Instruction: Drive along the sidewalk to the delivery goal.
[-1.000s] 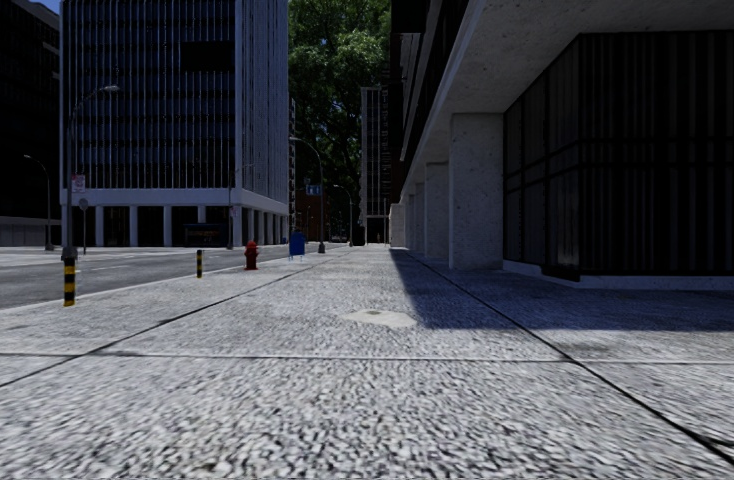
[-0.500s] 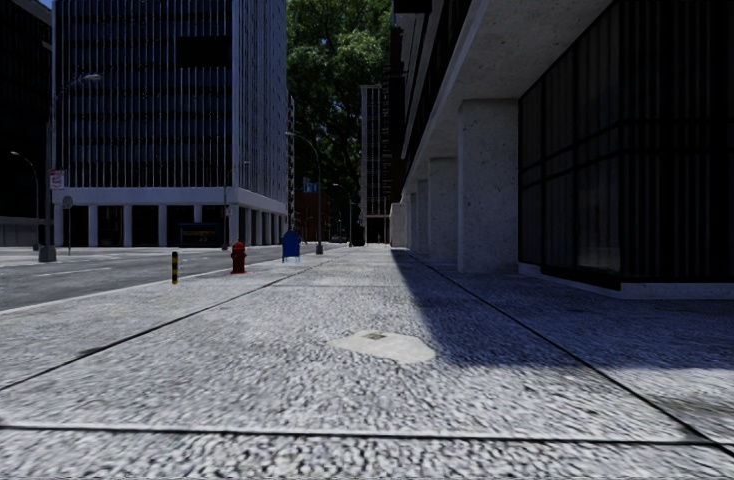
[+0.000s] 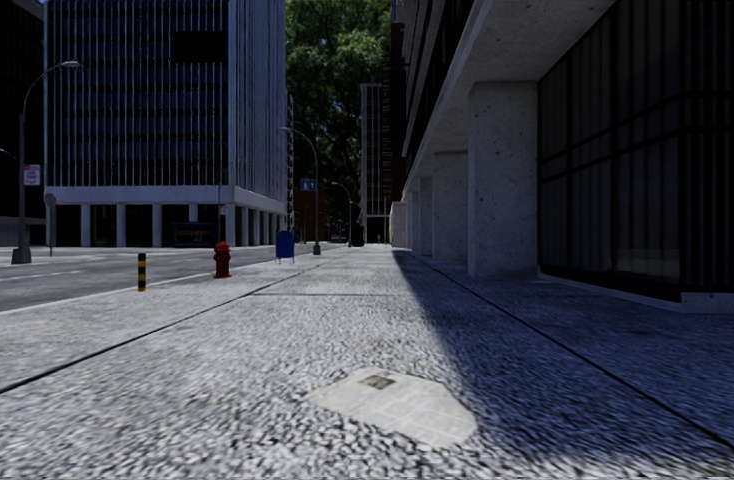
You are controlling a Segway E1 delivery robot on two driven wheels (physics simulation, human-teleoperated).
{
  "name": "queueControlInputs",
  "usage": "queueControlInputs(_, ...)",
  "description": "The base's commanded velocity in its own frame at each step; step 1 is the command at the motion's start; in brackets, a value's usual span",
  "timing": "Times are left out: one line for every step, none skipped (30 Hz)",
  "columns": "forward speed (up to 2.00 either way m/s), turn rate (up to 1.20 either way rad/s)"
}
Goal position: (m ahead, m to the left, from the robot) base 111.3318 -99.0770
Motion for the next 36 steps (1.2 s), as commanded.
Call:
queueControlInputs(2.0,0.0)
queueControlInputs(2.0,0.0)
queueControlInputs(2.0,0.0)
queueControlInputs(2.0,0.0)
queueControlInputs(2.0,0.0)
queueControlInputs(2.0,0.0)
queueControlInputs(2.0,0.0)
queueControlInputs(2.0,0.0)
queueControlInputs(2.0,0.0)
queueControlInputs(2.0,0.0)
queueControlInputs(2.0,0.0)
queueControlInputs(2.0,0.0)
queueControlInputs(2.0,0.0)
queueControlInputs(2.0,0.0)
queueControlInputs(2.0,0.0)
queueControlInputs(2.0,0.0)
queueControlInputs(2.0,0.0)
queueControlInputs(2.0,0.0)
queueControlInputs(2.0,0.0)
queueControlInputs(2.0,0.0)
queueControlInputs(2.0,0.0)
queueControlInputs(2.0,0.0)
queueControlInputs(2.0,0.0)
queueControlInputs(2.0,0.0)
queueControlInputs(2.0,0.0)
queueControlInputs(2.0,0.0)
queueControlInputs(2.0,0.0)
queueControlInputs(2.0,0.0)
queueControlInputs(2.0,0.0)
queueControlInputs(2.0,0.0)
queueControlInputs(2.0,0.0)
queueControlInputs(2.0,0.0)
queueControlInputs(2.0,0.0)
queueControlInputs(2.0,0.0)
queueControlInputs(2.0,0.0)
queueControlInputs(2.0,0.0)
